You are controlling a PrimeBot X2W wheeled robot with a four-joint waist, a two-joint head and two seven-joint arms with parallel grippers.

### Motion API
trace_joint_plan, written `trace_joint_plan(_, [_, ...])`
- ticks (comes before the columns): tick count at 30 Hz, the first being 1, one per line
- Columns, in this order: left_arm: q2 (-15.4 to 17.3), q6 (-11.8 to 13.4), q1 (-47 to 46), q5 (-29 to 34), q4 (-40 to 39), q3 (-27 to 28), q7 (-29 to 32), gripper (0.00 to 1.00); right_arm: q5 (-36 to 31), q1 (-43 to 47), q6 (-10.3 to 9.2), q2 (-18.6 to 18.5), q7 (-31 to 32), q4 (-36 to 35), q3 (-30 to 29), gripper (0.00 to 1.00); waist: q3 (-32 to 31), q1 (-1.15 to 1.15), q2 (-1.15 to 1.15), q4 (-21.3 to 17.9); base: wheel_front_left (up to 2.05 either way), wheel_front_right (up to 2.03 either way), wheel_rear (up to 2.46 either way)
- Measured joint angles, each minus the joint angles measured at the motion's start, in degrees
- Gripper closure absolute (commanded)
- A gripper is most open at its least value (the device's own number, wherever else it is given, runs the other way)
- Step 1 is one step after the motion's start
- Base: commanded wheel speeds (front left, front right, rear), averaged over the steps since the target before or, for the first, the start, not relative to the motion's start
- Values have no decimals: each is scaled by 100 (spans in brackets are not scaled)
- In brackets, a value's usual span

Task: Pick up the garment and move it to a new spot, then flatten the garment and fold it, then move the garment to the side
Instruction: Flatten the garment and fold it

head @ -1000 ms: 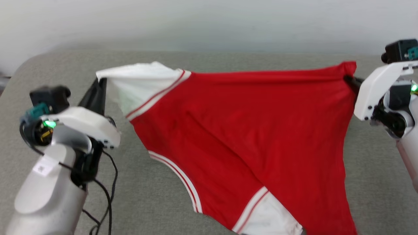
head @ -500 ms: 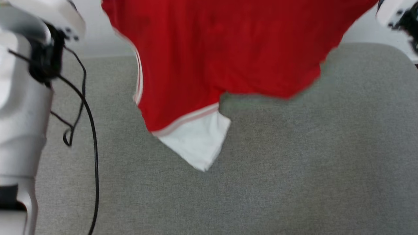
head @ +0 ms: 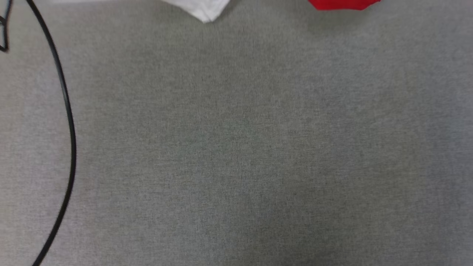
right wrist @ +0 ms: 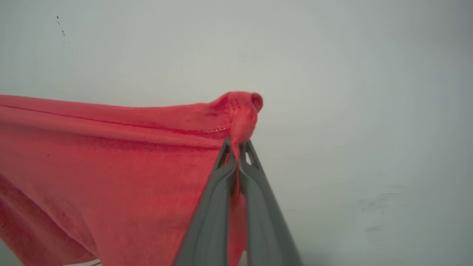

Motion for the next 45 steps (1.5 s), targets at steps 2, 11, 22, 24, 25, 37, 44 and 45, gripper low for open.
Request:
trace_joint_plan(2, [38, -35, -218, 62, 103, -14, -15, 100, -26, -176, 0, 41, -11, 70, -29, 100, 214, 0, 0, 8, 0, 0, 0])
trace_joint_plan(11, [54, -134, -457, -29, 591, 21, -248, 100, -135, -507, -1, 264, -77, 208, 163, 100, 1003, 1, 0, 93, 0, 0, 0])
trace_joint_plan(22, [-332, -716, 689, -731, 1592, 249, -879, 100, 662, 709, -2, 234, -100, 101, 949, 100, 1183, 0, 0, 243, 0, 0, 0])
trace_joint_plan(24, [-344, -795, 1020, -842, 1677, 294, -971, 100, 859, 1037, -2, 220, -179, 32, 1059, 100, 1108, 0, 0, 227, 0, 0, 0])
trace_joint_plan(25, [-357, -816, 1228, -877, 1718, 296, -1013, 100, 950, 1239, -1, 213, -219, 2, 1123, 100, 1059, 0, 0, 223, 0, 0, 0])
trace_joint_plan(37, [-410, -943, 3928, -1192, 1214, 361, -1224, 100, 2004, 3716, 0, -102, -869, -467, 1544, 100, 193, -2, 0, 242, 0, 0, 0])
trace_joint_plan(44, [-411, -771, 5404, -1107, 459, 401, -1228, 100, 2418, 4894, 2, -353, -1046, -895, 1733, 100, -497, -3, 0, 277, 0, 0, 0])
trace_joint_plan(45, [-425, -713, 5618, -1116, 336, 421, -1228, 100, 2451, 5044, 2, -374, -1040, -942, 1769, 100, -595, -3, 0, 283, 0, 0, 0])
